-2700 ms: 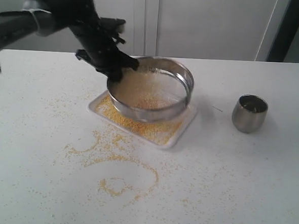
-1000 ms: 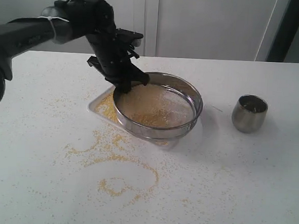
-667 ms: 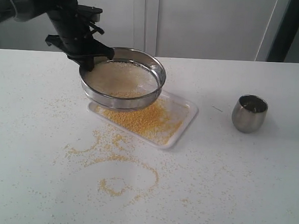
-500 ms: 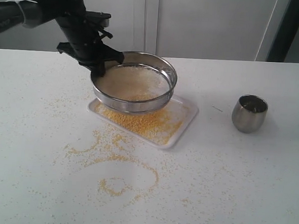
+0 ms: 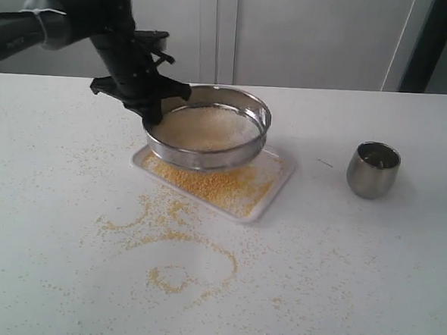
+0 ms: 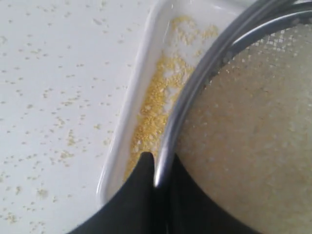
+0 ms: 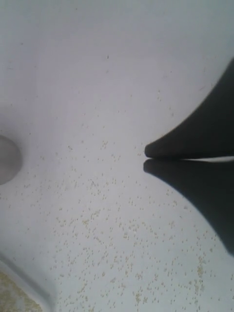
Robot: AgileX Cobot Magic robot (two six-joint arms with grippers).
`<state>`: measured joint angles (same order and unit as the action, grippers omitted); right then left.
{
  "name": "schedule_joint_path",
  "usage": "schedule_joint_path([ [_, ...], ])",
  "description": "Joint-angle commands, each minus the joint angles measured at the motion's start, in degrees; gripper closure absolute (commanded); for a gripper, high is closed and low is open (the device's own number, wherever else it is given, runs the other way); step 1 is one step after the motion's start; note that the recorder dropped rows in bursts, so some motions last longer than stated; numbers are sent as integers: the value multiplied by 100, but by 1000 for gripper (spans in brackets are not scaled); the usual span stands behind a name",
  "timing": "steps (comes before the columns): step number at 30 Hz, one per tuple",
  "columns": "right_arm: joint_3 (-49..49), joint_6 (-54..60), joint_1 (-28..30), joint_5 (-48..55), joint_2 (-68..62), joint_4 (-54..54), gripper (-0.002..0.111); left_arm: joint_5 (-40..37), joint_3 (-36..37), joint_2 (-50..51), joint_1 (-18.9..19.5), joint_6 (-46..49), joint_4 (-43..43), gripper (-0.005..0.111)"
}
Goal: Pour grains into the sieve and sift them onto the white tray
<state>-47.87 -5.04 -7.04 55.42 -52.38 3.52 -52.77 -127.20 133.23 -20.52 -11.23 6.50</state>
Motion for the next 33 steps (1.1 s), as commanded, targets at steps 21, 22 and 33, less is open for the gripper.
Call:
schedule_joint_path([
  [21,1,26,8,-26,23,17,108,263,51,-275,-223,369,69,107],
  [22,1,26,8,-26,23,17,108,167,51,-275,-112,164,156,107],
  [33,1,26,8,-26,23,17,108,-86,173,-268,-80,715,1277,107],
])
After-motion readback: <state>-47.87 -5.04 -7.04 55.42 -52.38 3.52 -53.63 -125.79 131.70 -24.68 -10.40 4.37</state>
